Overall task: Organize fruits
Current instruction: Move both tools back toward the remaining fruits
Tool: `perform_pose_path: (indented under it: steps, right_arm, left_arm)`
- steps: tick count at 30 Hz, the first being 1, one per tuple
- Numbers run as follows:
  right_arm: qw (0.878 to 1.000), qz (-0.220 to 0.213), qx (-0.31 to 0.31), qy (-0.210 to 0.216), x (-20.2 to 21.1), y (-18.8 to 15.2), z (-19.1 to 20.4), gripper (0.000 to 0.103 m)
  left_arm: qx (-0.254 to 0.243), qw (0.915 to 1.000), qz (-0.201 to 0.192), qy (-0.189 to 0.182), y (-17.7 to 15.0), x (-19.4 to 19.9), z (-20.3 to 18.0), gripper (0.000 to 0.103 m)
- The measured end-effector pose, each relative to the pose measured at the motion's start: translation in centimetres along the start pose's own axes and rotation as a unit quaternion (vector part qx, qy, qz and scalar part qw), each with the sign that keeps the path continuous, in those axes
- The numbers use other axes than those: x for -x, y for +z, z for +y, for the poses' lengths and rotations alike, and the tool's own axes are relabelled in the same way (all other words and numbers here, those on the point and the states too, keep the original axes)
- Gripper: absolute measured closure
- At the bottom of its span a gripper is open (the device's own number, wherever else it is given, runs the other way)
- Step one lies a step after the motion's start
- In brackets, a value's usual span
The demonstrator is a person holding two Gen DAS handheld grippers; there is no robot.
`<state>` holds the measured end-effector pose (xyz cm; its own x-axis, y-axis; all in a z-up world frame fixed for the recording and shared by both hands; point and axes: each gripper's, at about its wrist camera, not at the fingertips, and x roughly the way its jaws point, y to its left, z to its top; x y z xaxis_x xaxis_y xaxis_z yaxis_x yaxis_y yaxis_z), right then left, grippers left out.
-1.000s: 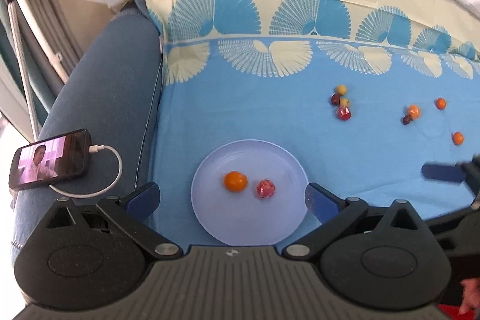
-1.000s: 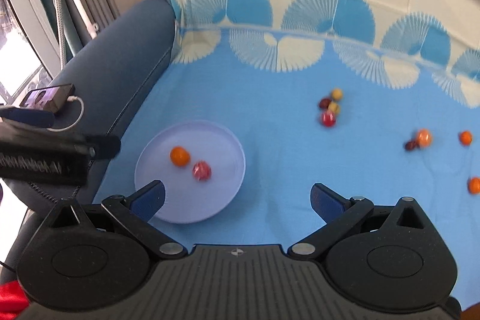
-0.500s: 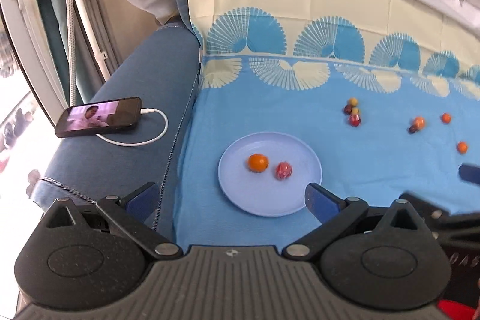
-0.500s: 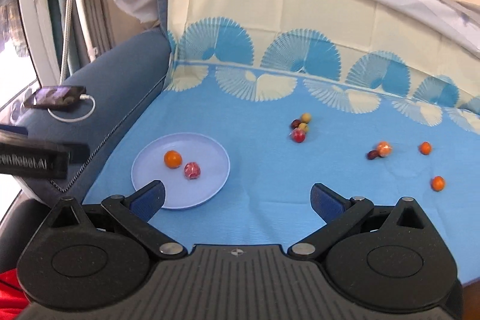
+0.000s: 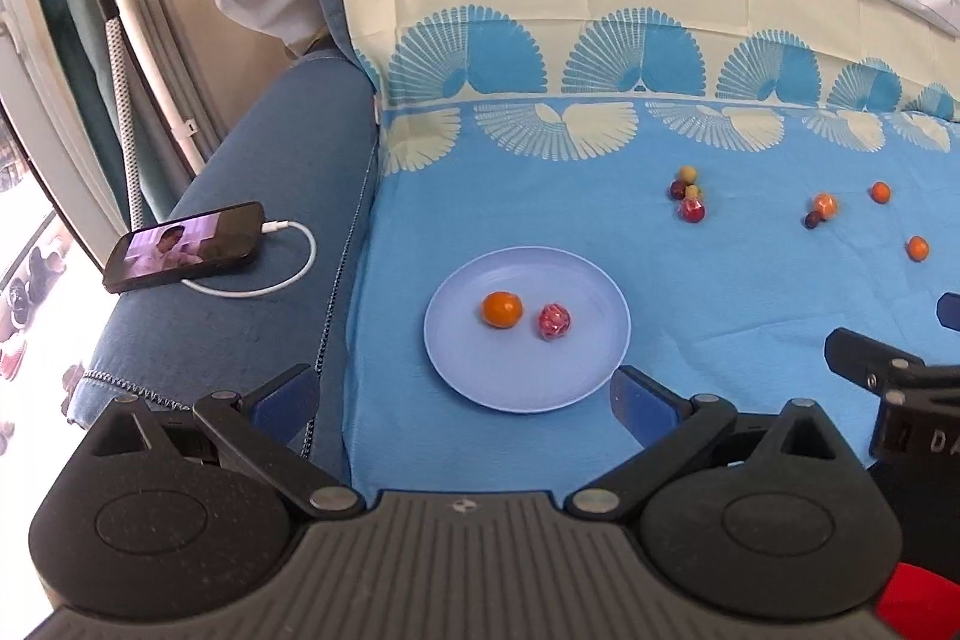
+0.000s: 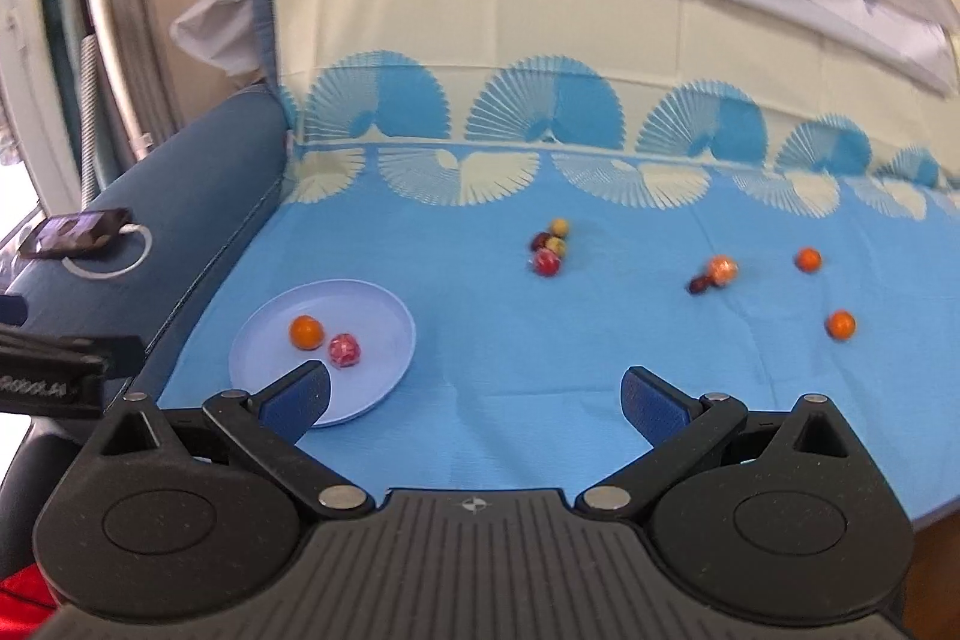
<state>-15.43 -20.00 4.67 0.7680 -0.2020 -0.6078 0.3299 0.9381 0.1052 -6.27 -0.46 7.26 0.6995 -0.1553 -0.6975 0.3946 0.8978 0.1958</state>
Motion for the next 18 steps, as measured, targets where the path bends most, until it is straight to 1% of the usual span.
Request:
perform_pose_path:
  steps: [2, 4, 7, 9, 13, 16, 18]
  right_arm:
    - [1.0, 0.005, -0.012, 0.007, -0.5, 0.1, -0.3, 0.001]
    - [1.0, 0.011, -0.009, 0.017, -0.9, 0.2, -0.1, 0.001]
    - [0.999, 0.02, 0.008, 0.034, -1.5, 0.2, 0.5, 0.001]
    - [0.999, 0.023, 0.013, 0.037, -1.7, 0.3, 0.7, 0.001]
    - [0.999, 0.033, 0.002, 0.032, -2.9, 0.3, 0.3, 0.001]
    - [0.999, 0.039, -0.01, 0.018, -4.1, 0.3, -0.5, 0.001]
    - [0.999, 0.042, -0.016, 0.0, -5.1, 0.4, -1.3, 0.001]
  left_arm:
    - [0.0, 1.0, -0.006, 0.001, 0.2, -0.3, 0.0, 0.0]
    - [0.006, 1.0, -0.005, 0.002, 0.6, -0.6, 0.1, 0.0]
    - [0.018, 0.9998, 0.008, 0.001, 1.1, -1.7, 0.2, 0.0]
    - [0.024, 0.9996, 0.018, 0.002, 1.3, -2.5, 0.3, 0.0]
    - [0.019, 0.9993, 0.031, 0.002, 1.6, -3.6, -0.1, 0.0]
    - [0.01, 0.9994, 0.033, 0.0, 2.1, -4.6, -0.6, 0.0]
    - [0.008, 0.9994, 0.033, -0.006, 2.6, -5.3, -0.9, 0.0]
